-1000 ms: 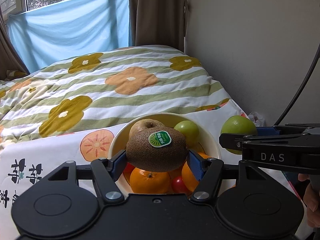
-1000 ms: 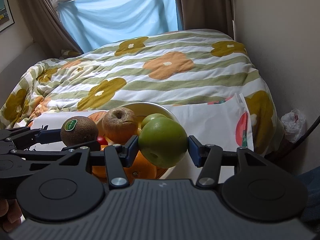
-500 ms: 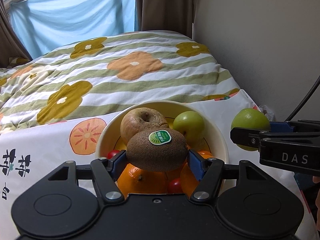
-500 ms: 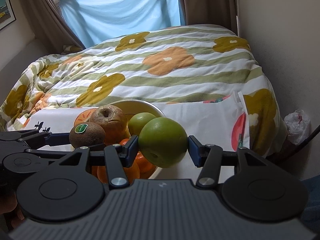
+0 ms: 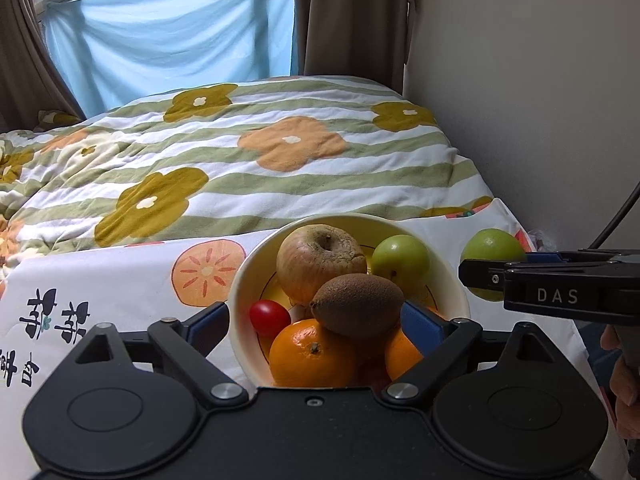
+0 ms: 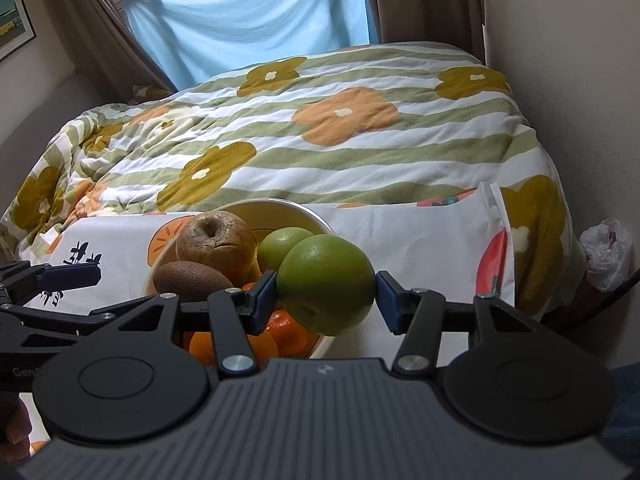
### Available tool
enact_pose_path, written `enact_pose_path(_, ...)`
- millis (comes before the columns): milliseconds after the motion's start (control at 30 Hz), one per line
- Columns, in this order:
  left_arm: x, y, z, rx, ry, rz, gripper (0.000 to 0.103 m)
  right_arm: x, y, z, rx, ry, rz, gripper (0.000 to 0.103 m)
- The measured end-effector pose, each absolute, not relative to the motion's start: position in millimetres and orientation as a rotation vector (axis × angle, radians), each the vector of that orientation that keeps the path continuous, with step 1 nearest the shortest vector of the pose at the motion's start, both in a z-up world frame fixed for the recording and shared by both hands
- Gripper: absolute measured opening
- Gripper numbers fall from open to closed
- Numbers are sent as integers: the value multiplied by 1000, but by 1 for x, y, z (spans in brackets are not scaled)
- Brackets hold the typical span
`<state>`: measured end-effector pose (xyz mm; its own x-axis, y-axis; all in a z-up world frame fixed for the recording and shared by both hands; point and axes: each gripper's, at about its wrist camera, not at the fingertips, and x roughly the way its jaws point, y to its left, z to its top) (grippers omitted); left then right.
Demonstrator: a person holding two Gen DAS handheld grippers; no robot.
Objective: Organize fruits
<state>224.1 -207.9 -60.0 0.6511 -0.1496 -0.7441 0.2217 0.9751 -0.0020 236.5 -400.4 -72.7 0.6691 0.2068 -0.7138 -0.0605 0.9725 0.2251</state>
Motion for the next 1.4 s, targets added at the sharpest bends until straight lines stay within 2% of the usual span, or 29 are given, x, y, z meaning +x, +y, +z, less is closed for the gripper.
enact_pose_path(533, 205, -183, -67, 68, 850, -156, 95, 257, -386, -95, 175, 840, 200, 69)
enact_pose_path(633, 204, -182, -68, 67, 853, -154, 95, 257, -384, -94, 170, 833, 215, 79)
enact_pose_path(700, 202, -180, -67, 64, 851, -156, 95, 256, -381, -92, 151, 818, 206, 94)
enact_pose_path(833, 197, -177, -63, 64, 840, -161, 95, 250, -378, -88, 146, 808, 196, 94)
enact_pose_path(1267, 145, -140, -10, 44, 712, -178, 95, 184, -341, -19, 111, 699, 140, 94)
enact_pose_path(1367, 126, -124, 9, 41, 672, -183, 95, 157, -326, 6, 113, 663, 118, 103)
enact_pose_path(1400, 121, -119, 15, 42, 657, -184, 95, 147, -321, 14, 112, 648, 112, 103)
